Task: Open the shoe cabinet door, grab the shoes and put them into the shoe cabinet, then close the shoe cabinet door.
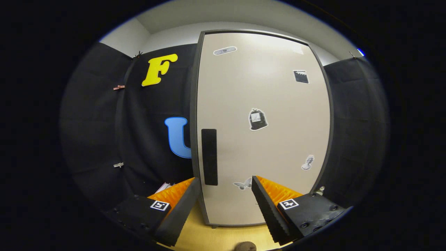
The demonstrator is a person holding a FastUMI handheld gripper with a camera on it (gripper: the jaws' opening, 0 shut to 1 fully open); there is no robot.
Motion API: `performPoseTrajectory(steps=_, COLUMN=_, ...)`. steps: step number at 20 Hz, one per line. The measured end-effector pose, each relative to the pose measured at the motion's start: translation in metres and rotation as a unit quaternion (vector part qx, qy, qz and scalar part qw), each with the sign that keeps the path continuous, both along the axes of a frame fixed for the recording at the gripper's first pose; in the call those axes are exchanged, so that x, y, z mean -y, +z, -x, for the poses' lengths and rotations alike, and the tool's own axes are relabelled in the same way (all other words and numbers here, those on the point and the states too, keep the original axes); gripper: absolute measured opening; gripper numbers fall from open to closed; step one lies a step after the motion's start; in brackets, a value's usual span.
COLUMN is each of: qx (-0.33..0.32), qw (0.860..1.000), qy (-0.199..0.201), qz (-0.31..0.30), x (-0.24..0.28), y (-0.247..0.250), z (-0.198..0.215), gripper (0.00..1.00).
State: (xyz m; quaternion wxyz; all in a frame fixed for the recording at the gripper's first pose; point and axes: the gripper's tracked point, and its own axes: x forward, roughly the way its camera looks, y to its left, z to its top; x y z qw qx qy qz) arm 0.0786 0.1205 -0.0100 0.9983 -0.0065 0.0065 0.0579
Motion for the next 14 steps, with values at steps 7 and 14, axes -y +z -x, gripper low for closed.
performPoseTrajectory(steps=7, qx=-0.008, qw=1.000, qy=-0.008, qz=0.006, x=-0.024, y=-0.011, z=-0.055, gripper=0.97)
performPoseTrajectory(steps=14, qx=-0.008, qw=1.000, qy=-0.028, qz=-0.002, x=-0.023, y=-0.014, z=-0.089, gripper=0.93)
